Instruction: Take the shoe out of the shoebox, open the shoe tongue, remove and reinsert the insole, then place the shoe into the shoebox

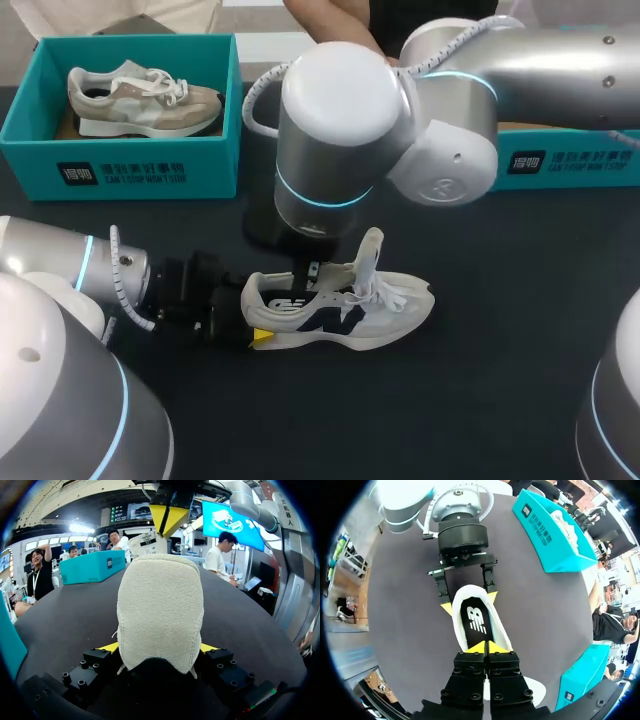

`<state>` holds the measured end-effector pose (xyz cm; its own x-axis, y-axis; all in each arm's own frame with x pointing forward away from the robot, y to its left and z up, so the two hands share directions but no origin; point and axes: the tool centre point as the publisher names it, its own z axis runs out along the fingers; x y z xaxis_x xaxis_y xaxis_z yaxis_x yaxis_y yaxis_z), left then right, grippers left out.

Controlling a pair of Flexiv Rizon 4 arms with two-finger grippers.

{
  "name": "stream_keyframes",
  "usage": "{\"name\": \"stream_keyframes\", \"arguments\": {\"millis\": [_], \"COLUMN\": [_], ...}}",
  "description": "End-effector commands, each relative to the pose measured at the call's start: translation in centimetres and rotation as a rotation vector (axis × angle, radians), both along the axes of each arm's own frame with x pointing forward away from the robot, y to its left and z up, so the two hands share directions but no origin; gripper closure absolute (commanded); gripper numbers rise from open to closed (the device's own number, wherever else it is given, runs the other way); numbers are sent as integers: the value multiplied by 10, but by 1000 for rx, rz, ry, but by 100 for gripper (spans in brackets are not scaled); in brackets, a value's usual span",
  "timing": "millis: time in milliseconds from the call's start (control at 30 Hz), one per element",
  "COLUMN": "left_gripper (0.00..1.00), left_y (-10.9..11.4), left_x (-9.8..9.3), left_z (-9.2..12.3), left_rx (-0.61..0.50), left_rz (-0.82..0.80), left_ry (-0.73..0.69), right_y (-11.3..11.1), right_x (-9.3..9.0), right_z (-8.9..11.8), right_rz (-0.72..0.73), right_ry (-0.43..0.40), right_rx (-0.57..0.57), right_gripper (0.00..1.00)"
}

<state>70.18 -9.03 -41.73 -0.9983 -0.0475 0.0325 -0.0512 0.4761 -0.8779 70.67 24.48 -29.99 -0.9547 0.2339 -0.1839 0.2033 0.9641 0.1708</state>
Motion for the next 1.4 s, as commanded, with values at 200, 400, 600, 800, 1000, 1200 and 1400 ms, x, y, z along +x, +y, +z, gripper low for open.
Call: {"name": "stream_keyframes", "arguments": {"millis": [200,400,600,800,1000,1200,1400], "left_gripper": [100,100,100,100,100,100,100], "left_y": [-2,-2,-2,-2,-2,-2,-2], "left_x": [-3,-3,-3,-3,-3,-3,-3], "left_z": [-3,-3,-3,-3,-3,-3,-3], "left_rx": [3,3,3,3,3,3,3], "left_rz": [-2,-2,-2,-2,-2,-2,-2], "left_ry": [2,2,2,2,2,2,2], "right_y": [18,16,5,4,2,4,8], "right_x": [9,17,20,24,22,27,28], "right_z": [-52,-64,-70,-74,-80,-92,-111], "right_rz": [75,145,138,128,127,132,152], "right_ry": [57,77,99,86,88,92,123], "right_rx": [-9,-70,-101,-111,-117,-109,-108], "right_gripper": [100,100,100,87,67,62,58]}}
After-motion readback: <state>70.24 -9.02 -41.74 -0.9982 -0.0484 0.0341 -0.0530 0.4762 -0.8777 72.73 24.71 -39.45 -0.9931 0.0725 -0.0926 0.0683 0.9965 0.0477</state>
